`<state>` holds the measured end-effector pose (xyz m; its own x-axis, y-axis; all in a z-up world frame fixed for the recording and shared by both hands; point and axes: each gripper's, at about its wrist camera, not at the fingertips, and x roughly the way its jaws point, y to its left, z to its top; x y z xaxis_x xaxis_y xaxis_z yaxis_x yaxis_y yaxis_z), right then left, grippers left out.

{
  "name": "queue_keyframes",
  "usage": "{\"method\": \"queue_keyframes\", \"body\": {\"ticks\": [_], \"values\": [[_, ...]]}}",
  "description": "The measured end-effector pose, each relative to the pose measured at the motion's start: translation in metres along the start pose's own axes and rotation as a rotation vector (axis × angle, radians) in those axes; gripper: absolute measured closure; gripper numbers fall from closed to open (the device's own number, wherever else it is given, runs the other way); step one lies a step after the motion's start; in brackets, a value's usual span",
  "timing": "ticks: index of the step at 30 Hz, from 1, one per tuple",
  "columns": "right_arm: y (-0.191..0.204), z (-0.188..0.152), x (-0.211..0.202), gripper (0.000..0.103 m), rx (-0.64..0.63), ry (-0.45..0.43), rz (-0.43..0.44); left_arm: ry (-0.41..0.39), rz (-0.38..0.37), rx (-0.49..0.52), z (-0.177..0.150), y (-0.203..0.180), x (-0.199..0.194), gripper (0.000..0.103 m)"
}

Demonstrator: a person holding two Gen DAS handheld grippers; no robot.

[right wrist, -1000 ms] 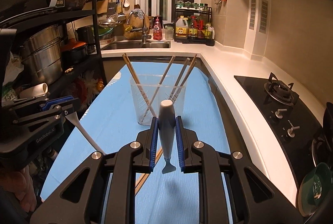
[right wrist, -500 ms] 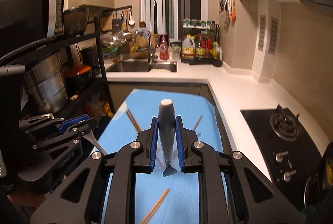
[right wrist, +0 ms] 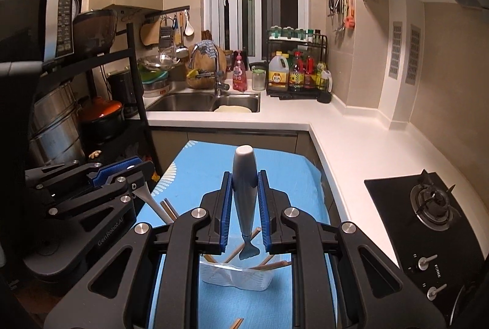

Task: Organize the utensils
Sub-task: 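Lower the spoon and fork into the container and open both grippers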

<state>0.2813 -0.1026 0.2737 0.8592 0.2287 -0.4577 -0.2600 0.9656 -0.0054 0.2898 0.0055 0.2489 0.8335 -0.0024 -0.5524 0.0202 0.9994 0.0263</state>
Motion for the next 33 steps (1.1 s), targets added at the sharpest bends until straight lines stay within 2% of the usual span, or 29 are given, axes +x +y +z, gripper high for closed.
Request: {"method": "queue_keyframes", "body": {"ticks": [10, 17, 19, 20, 22, 28, 33], "values": [[-0.006, -0.035, 0.05, 0.086, 0.017, 0.097, 0.012, 0.104, 0.014, 0.015, -0.035, -0.001, 0.051, 0.091], [-0.004, -0.047, 0.059, 0.085, -0.003, 0.129, 0.016, 0.154, 0.001, 0.029, -0.049, -0.006, 0.062, 0.091], [-0.004, -0.045, 0.055, 0.08, 0.0, 0.121, 0.013, 0.154, 0.002, 0.031, -0.048, -0.006, 0.06, 0.088], [-0.005, -0.043, 0.051, 0.077, 0.004, 0.115, 0.01, 0.146, 0.004, 0.032, -0.047, -0.006, 0.057, 0.082], [-0.006, -0.04, 0.044, 0.065, 0.013, 0.104, 0.003, 0.126, 0.005, 0.03, -0.045, -0.006, 0.049, 0.078], [-0.008, -0.036, 0.009, 0.065, 0.032, 0.059, -0.009, 0.085, -0.004, 0.026, -0.04, -0.002, 0.017, 0.078], [-0.005, -0.047, -0.034, 0.065, 0.031, 0.009, -0.014, 0.056, -0.016, 0.008, -0.055, 0.006, -0.017, 0.078]]}}
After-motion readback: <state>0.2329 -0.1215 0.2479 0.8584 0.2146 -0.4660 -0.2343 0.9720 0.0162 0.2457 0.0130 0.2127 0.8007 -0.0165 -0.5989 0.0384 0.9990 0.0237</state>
